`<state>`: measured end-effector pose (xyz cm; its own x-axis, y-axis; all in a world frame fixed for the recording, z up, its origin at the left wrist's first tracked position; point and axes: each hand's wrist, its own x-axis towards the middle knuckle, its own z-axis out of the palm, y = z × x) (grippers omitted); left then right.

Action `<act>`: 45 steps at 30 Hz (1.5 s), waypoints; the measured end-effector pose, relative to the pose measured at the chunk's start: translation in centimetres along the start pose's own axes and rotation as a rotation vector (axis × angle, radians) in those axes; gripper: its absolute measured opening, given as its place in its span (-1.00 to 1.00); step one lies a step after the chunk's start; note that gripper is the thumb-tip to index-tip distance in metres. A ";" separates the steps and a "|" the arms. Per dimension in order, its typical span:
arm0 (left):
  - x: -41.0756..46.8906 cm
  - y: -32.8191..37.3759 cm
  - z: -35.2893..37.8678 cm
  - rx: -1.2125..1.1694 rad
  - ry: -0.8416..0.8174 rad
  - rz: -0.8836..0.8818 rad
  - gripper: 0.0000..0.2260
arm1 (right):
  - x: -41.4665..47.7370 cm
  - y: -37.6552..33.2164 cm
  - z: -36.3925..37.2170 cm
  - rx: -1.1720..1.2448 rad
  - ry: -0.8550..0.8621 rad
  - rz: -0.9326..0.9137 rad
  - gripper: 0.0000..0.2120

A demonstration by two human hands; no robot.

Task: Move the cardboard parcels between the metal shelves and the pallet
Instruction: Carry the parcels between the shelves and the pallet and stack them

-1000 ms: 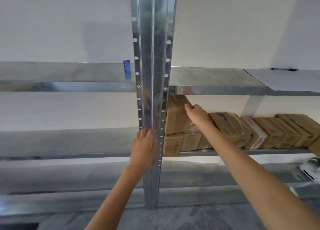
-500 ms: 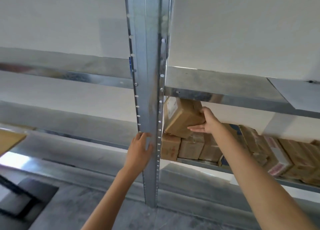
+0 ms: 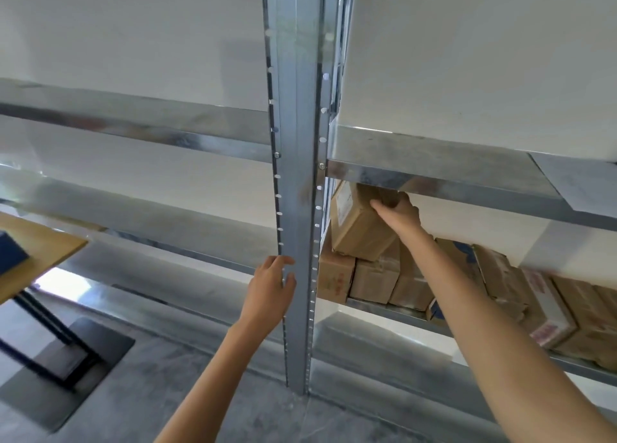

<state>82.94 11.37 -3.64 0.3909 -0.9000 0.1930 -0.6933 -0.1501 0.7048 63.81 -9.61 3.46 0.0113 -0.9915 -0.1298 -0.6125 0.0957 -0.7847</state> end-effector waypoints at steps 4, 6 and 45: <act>-2.2 -0.2 -1.1 -0.014 0.034 0.011 -0.78 | -1.0 0.0 -0.5 -0.123 0.017 -0.016 -0.25; -3.6 -0.5 -1.6 -0.008 0.024 0.006 -0.79 | -1.5 -0.2 -0.5 -0.234 -0.027 -0.014 -0.07; -12.9 7.6 1.0 -0.784 -0.078 0.022 -0.51 | -24.2 10.0 -5.0 0.369 -0.403 -0.349 -0.64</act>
<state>72.00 21.42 -1.49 0.3180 -0.9300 0.1845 -0.0599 0.1745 0.9828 53.48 14.89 1.78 0.5006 -0.8656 0.0092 -0.2083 -0.1308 -0.9693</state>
